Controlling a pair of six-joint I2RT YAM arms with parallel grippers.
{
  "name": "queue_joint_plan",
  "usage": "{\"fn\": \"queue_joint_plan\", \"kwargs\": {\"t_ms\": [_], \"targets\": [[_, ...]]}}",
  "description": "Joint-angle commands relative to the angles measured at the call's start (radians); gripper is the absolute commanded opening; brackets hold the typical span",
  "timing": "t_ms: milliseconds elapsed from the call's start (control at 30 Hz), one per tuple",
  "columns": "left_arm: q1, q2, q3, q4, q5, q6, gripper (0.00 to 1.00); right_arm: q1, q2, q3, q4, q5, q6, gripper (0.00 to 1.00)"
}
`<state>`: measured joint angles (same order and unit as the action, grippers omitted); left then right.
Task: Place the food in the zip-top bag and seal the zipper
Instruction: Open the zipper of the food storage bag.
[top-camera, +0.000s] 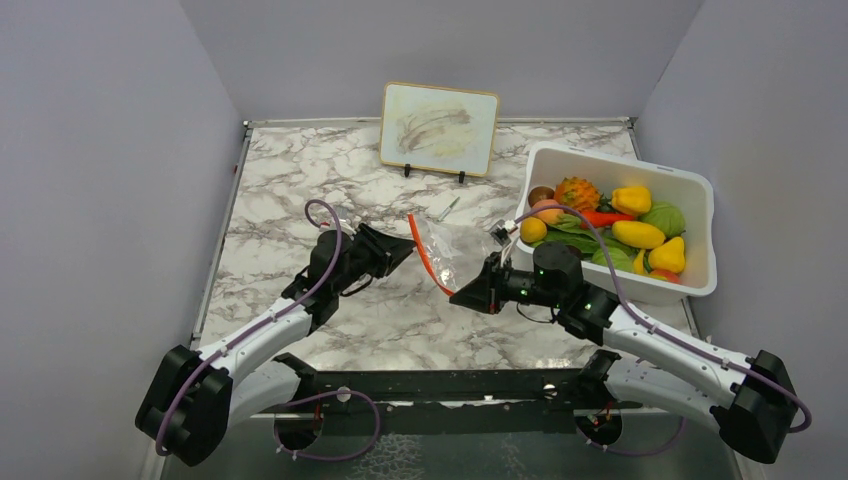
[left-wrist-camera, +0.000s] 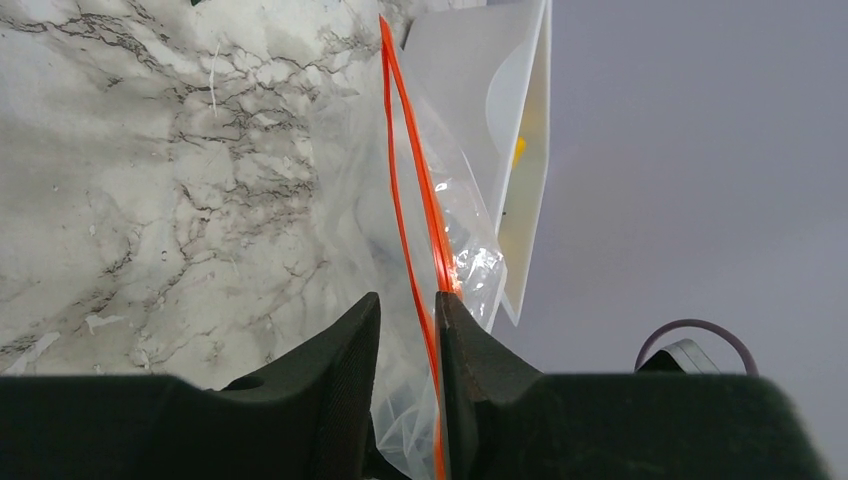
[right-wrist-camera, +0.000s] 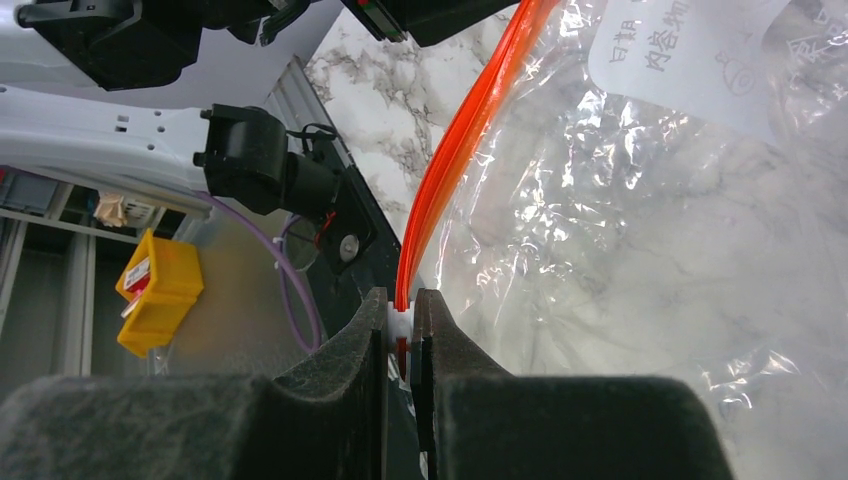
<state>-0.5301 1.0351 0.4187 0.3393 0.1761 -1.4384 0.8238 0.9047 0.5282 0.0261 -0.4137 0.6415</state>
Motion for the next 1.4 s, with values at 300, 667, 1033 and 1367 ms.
{"fn": "queue_joint_plan", "kwargs": {"t_ms": [300,667,1033,1367], "targets": [[0.005,-0.026,-0.023,0.044,0.024,-0.041,0.36,0.006,-0.010,0.027,0.069,0.027,0.039,0.01],[0.010,-0.059,-0.035,0.044,0.028,-0.075,0.34,0.005,-0.029,0.025,0.052,0.039,0.040,0.01],[0.013,-0.046,-0.016,0.046,0.038,-0.082,0.35,0.006,-0.029,0.039,0.064,-0.003,0.033,0.01],[0.013,-0.028,-0.009,0.059,0.044,-0.065,0.36,0.006,-0.013,0.017,0.090,-0.058,0.035,0.01]]}}
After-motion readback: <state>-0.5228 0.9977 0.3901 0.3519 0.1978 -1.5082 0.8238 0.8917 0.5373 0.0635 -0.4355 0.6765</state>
